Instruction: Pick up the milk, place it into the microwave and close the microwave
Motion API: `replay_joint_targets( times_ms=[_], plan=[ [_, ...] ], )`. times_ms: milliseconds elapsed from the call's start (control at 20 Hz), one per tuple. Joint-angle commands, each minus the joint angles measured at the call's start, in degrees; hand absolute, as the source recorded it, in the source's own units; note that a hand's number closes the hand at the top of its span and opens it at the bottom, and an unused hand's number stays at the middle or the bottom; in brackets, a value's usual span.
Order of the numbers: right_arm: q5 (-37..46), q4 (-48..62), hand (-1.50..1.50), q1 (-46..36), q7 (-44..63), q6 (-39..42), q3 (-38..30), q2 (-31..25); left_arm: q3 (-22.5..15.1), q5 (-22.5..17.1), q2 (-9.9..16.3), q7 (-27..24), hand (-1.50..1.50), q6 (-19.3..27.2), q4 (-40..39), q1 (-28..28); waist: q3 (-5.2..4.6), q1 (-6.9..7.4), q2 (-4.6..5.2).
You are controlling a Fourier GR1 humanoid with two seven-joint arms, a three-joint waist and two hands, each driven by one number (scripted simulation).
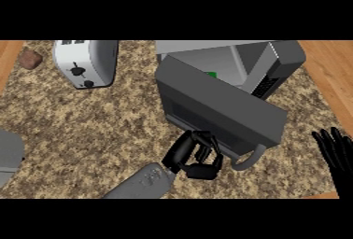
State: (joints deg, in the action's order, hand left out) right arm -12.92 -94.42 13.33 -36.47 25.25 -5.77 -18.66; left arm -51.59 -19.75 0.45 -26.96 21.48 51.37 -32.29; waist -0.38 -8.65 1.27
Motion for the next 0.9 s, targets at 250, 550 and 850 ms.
replay_joint_targets(
  times_ms=[250,550,850],
  plan=[
    [-2.48,-5.59,-1.5,-1.35,4.41,3.47,0.56,-3.82,-0.39,-10.59,-0.43,-3.02,1.5,8.95,1.4,-5.46,-0.13,-3.45,0.68],
    [-4.25,-7.83,-1.5,-3.55,6.51,3.88,-1.77,-6.73,2.21,-16.36,-0.44,-2.87,1.5,16.03,-0.17,-9.5,-0.1,-4.92,1.06],
    [-4.94,-7.95,-1.5,-6.85,7.17,3.3,-4.69,-9.13,2.23,-21.33,-0.45,-0.85,-1.5,19.5,-3.02,-13.62,0.07,-6.6,1.79]
  ],
)
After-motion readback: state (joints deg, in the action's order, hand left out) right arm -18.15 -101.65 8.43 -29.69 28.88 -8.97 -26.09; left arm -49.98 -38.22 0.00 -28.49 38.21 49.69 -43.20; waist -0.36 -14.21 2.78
